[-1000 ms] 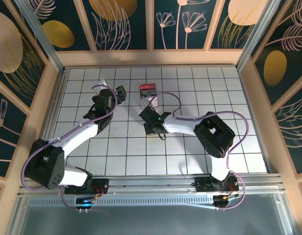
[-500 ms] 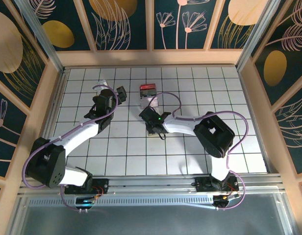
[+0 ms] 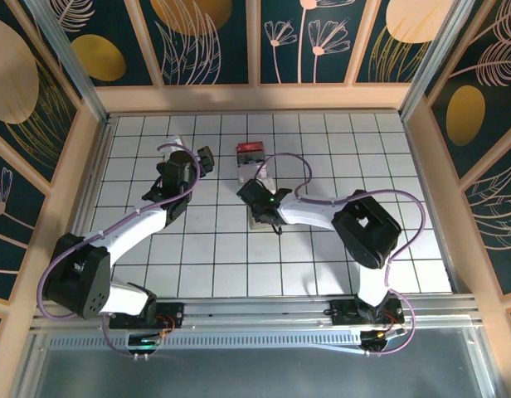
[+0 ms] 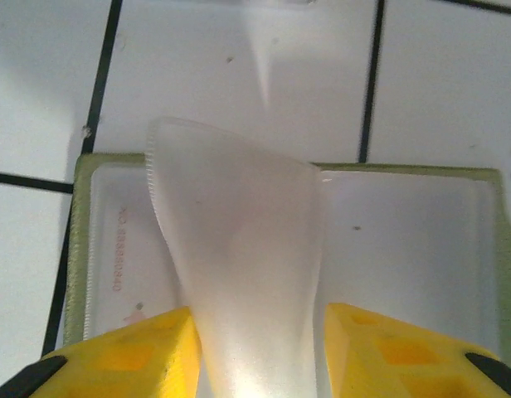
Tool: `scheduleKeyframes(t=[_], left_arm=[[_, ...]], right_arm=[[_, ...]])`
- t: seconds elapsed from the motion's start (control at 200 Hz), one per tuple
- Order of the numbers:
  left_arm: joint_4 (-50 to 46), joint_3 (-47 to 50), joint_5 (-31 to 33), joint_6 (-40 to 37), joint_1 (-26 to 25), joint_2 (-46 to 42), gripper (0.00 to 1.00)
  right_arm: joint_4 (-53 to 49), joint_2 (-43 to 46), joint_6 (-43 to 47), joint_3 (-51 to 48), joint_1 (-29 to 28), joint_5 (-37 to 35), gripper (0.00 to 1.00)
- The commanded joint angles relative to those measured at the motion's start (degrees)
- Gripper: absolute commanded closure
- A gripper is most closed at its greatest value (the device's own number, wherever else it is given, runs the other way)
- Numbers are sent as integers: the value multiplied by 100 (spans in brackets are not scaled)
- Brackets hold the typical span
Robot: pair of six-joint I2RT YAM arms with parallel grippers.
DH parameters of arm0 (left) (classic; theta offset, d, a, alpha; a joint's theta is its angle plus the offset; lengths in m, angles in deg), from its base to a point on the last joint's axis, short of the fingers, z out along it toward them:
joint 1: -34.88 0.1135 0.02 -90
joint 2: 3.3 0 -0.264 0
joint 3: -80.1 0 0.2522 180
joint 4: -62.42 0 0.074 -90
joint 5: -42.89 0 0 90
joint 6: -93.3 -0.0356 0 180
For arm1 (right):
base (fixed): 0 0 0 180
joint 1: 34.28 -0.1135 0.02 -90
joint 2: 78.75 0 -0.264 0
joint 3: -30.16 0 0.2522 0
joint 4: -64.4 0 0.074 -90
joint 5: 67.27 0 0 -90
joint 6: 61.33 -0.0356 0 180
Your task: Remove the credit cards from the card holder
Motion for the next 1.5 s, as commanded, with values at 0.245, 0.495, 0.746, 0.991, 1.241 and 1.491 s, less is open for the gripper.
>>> scheduleKeyframes(t=[0.245, 0.495, 0.746, 0.991, 1.241, 1.491], left_arm=[[10, -74, 37, -95, 7, -135, 1], [-37, -74, 5, -176, 8, -160, 1], [-104, -31, -51, -218, 8, -171, 1], [-145, 116, -211, -253, 9, -294, 1], [-231, 258, -366, -187, 7, -335, 1], [-389, 277, -252, 15, 8, -224, 1]], right_arm=[[-255, 587, -365, -315, 325, -448, 56], [-114, 766, -420, -679, 575, -213, 56], [88, 991, -514, -969, 834, 84, 57], [18, 1480, -680, -1137, 1171, 136, 63], [-92, 1943, -738, -1063, 1286, 51, 69], [182, 1567, -189, -423, 513, 613, 72]])
